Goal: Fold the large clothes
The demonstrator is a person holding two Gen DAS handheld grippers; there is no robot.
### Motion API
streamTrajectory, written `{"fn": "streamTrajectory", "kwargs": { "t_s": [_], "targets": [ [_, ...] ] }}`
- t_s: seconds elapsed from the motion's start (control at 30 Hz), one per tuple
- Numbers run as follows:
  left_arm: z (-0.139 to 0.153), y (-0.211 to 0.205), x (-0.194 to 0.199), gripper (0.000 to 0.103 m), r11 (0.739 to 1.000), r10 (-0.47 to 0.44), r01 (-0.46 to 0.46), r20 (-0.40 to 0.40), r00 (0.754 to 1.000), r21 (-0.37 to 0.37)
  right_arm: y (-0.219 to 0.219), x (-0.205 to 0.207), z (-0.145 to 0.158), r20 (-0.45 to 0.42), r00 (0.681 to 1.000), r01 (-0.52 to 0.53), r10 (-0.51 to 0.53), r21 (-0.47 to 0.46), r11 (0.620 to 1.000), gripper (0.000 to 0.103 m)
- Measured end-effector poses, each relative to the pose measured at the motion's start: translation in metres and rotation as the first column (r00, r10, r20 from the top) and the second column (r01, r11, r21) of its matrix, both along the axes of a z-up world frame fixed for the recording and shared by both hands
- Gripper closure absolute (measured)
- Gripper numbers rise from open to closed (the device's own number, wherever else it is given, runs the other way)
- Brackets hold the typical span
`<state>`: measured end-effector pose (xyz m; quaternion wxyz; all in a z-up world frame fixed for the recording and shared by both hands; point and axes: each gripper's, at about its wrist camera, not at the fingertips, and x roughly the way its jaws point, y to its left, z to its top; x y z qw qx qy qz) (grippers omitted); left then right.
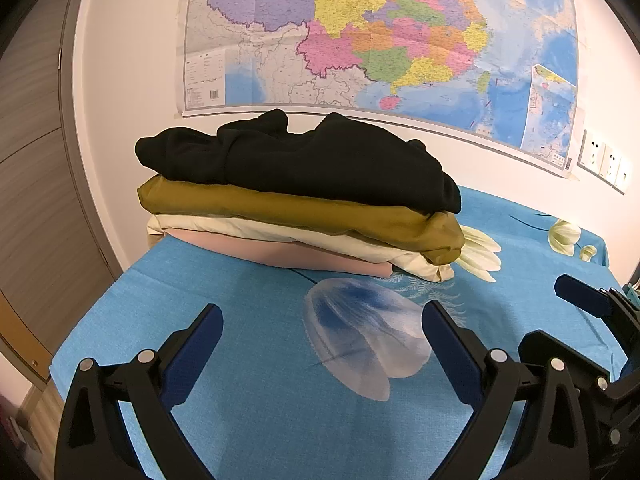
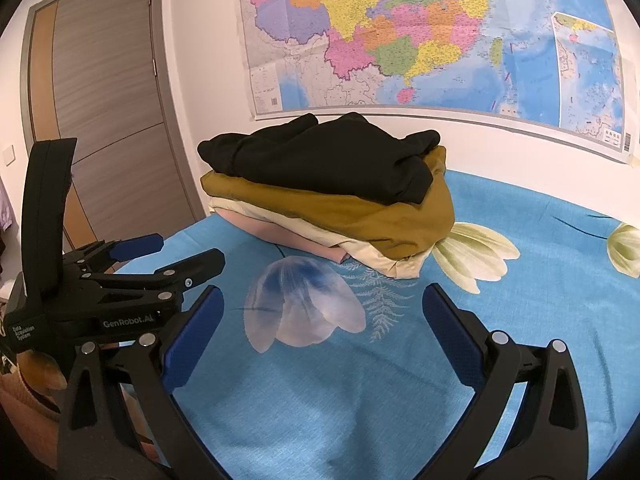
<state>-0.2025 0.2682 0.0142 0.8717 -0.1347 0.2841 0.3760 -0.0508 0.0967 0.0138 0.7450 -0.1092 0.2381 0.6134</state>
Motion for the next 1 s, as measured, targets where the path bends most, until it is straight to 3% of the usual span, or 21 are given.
{"fn": "streamTrajectory", "kwargs": {
  "t_s": [1.0],
  "targets": [
    [-0.0019, -0.0027, 0.0028, 0.007, 1.0, -0.013, 0.013, -0.01, 1.0, -0.005, 0.0013, -0.0014, -0.0018, -0.014, 1.0, 0.014, -0.014, -0.003, 1.0, 0.005]
  ]
}}
